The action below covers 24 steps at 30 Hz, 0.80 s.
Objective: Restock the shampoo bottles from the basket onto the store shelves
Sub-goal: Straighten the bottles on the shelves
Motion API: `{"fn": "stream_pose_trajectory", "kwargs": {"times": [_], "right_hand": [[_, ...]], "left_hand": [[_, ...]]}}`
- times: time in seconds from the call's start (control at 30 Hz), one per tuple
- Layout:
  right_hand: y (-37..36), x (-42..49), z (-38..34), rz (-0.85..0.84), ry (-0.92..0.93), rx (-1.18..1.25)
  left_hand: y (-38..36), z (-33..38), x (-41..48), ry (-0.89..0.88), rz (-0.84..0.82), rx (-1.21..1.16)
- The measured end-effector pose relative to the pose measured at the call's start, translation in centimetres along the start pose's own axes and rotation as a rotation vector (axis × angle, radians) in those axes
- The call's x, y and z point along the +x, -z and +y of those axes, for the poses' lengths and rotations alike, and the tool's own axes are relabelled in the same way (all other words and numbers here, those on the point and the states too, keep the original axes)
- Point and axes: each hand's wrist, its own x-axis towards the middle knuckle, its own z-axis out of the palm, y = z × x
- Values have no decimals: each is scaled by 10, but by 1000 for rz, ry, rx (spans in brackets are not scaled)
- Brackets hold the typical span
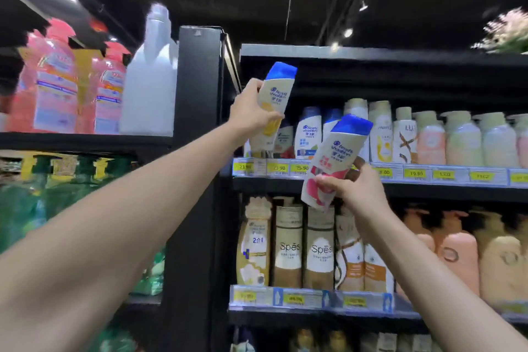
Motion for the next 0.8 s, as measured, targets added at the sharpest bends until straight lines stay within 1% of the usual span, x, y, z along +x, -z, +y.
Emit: {"fn": "stream_pose_trajectory", "kwargs": {"times": [0.1, 0.2, 0.33, 0.43, 0.63, 0.8], "right_hand": [[-15, 15, -5, 76, 73, -27], [-26, 26, -15, 133, 110, -69], [-37, 42, -32, 141, 146, -164], [-45, 57, -39, 122, 152, -215], [-74, 92, -44, 52, 108, -299], [-89, 104, -46, 54, 110, -435]], "left_hand": [[-10, -18, 14, 1, -62, 0], [-21, -39, 15, 90, -81, -19], [-26, -59, 13, 243, -121, -29], [-28, -70, 13, 316, -146, -50], [-28, -72, 11, 345, -159, -87], [-31, -71, 5, 333, -110, -41]]}}
